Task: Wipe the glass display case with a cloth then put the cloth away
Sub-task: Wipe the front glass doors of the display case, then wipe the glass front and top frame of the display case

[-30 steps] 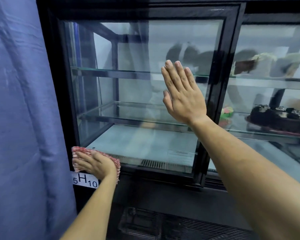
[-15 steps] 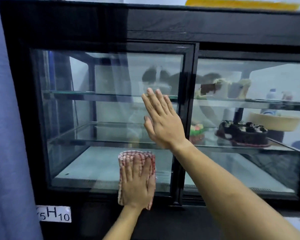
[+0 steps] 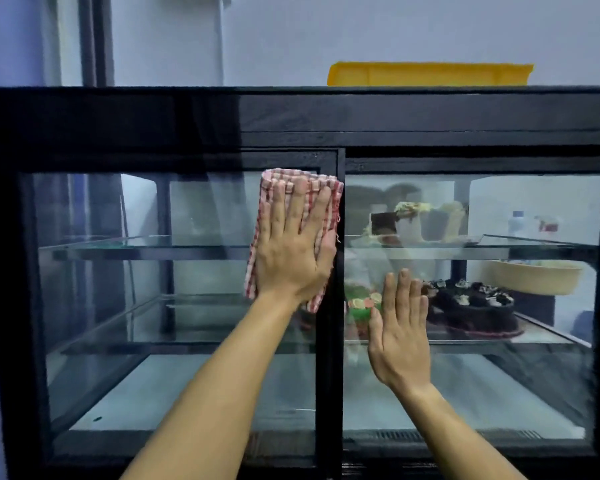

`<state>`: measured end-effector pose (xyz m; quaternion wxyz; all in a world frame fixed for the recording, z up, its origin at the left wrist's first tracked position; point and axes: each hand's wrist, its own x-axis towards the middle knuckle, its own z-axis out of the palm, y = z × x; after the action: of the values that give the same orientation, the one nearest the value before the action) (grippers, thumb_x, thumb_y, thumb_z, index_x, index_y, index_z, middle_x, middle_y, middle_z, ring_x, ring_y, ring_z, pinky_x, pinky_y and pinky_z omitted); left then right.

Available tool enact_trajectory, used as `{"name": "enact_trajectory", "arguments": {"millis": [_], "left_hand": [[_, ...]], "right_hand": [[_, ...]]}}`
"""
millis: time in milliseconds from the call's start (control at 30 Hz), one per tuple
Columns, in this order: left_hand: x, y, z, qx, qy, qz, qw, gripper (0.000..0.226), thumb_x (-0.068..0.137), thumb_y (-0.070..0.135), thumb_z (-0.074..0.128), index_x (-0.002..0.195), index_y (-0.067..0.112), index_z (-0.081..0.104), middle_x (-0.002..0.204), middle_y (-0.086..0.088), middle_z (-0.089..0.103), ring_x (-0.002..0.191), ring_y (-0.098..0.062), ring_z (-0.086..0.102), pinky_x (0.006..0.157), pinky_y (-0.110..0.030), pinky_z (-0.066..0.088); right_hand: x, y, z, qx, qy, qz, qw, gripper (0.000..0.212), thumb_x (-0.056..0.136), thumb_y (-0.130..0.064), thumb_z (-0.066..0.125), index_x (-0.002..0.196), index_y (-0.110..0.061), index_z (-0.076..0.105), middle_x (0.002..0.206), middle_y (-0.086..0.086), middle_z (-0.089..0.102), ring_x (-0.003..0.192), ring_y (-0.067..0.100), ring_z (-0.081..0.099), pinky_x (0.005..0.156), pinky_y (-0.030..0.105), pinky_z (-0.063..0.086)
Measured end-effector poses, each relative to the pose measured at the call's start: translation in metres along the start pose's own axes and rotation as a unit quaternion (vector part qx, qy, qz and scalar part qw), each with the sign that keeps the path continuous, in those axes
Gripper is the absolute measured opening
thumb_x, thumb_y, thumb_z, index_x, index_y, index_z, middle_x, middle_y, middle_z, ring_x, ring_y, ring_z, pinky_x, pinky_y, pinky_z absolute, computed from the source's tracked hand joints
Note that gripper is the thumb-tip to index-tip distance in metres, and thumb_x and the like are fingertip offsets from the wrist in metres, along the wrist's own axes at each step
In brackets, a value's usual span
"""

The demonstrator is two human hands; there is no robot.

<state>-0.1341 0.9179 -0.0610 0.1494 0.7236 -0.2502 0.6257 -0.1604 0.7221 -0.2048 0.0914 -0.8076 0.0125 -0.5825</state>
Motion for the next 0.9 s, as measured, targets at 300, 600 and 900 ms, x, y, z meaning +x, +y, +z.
{"name": "enact_trajectory", "arguments": {"millis": [300,600,900], "left_hand": [[0.104,0.014,-0.004,0.022,0.034,-0.088,0.995,0.072,0.100,0.050,0.026,0.168,0.028,0.012,0.175,-0.008,0.002,0.161,-0.034,-0.003,0.130,-0.053,-0.001],[0.159,0.064,-0.016,-0.006,-0.069,-0.015,0.997,0.063,0.106,0.046,0.015,0.166,0.036,-0.003,0.174,0.000,-0.014,0.160,-0.029,-0.017,0.129,-0.054,-0.006],[0.162,0.005,-0.017,0.071,-0.022,0.130,0.989,0.061,0.108,0.048,0.027,0.167,0.034,0.015,0.176,-0.002,0.004,0.161,-0.033,-0.004,0.129,-0.049,-0.003]], "right_hand": [[-0.001,0.000,0.010,-0.030,0.032,0.000,0.999,0.065,0.110,-0.038,0.017,0.167,-0.007,0.008,0.174,0.017,0.006,0.161,0.035,0.004,0.130,0.052,0.005],[0.000,0.006,0.016,-0.056,0.061,-0.016,0.996,0.065,0.109,-0.040,0.022,0.165,-0.007,0.017,0.173,0.016,0.013,0.161,0.033,0.009,0.131,0.046,0.003],[0.001,-0.002,0.012,0.018,0.067,0.001,0.998,0.063,0.108,-0.038,0.029,0.163,-0.006,0.029,0.174,0.010,0.014,0.161,0.031,0.010,0.129,0.050,0.009]]}}
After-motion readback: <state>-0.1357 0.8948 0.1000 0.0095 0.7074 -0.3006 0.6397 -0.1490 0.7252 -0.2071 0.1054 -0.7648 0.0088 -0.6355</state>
